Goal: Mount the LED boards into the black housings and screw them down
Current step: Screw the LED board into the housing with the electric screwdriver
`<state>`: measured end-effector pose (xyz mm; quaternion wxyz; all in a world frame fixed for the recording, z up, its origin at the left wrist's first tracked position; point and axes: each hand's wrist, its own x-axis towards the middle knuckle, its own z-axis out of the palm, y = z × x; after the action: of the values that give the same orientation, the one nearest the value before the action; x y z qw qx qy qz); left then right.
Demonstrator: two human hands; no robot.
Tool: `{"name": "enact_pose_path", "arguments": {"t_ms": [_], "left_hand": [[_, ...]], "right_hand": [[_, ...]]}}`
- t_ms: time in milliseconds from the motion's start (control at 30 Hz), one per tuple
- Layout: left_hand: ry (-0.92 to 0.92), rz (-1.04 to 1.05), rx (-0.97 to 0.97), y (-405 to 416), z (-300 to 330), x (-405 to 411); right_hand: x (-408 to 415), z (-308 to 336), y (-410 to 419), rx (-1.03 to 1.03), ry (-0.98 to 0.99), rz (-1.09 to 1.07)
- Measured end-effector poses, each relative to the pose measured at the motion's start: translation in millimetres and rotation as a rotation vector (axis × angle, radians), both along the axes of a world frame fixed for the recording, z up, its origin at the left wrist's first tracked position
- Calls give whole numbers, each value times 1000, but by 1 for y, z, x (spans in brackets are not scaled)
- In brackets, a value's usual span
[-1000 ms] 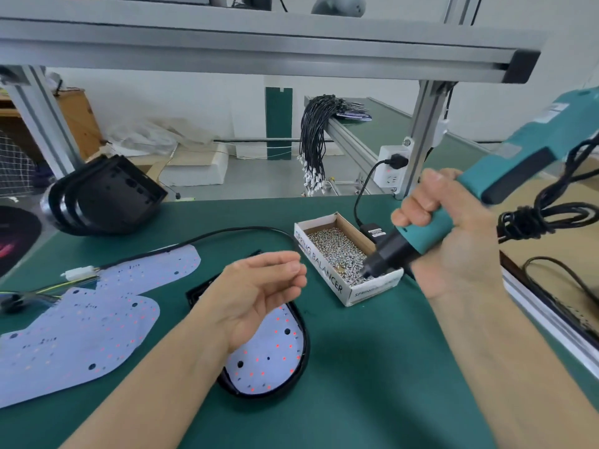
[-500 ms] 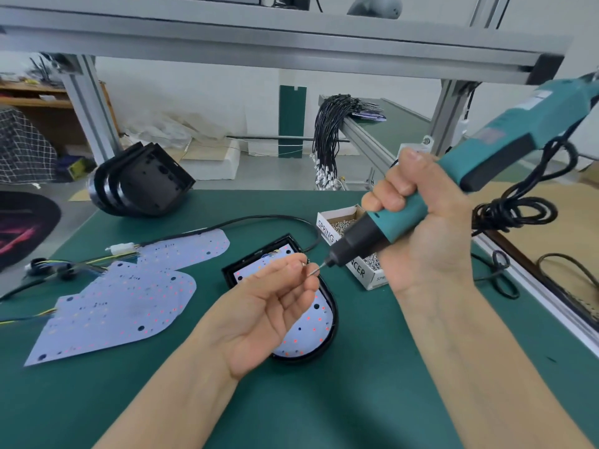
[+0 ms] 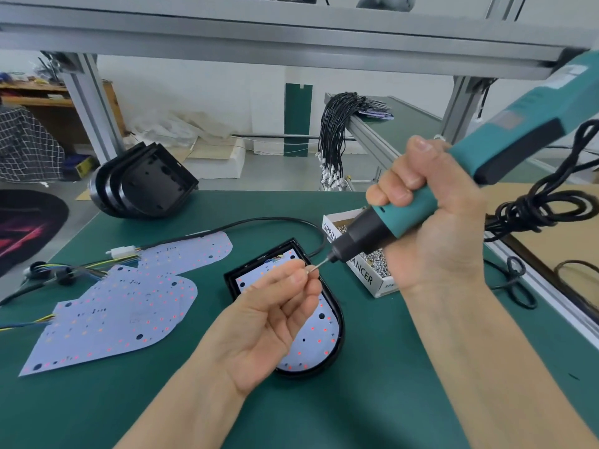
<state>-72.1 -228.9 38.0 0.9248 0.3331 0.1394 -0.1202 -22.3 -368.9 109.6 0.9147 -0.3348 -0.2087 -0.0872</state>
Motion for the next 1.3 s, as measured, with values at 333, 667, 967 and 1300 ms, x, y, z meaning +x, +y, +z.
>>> {"name": "enact_pose_path", "arguments": {"t_ms": [333,667,967,1300], "left_hand": [[-80,28,76,0,-2,1],[-199,81,299,2,-3,9],[-211,88,321,3,-9,14],[-182,256,657,34,-15,9]], "right_hand": [[3,-1,4,-25,-10,25],[10,-7,3,-8,-26,81],[20,-24,1,52,37,12],[29,-37,-6,74,103,21]]}}
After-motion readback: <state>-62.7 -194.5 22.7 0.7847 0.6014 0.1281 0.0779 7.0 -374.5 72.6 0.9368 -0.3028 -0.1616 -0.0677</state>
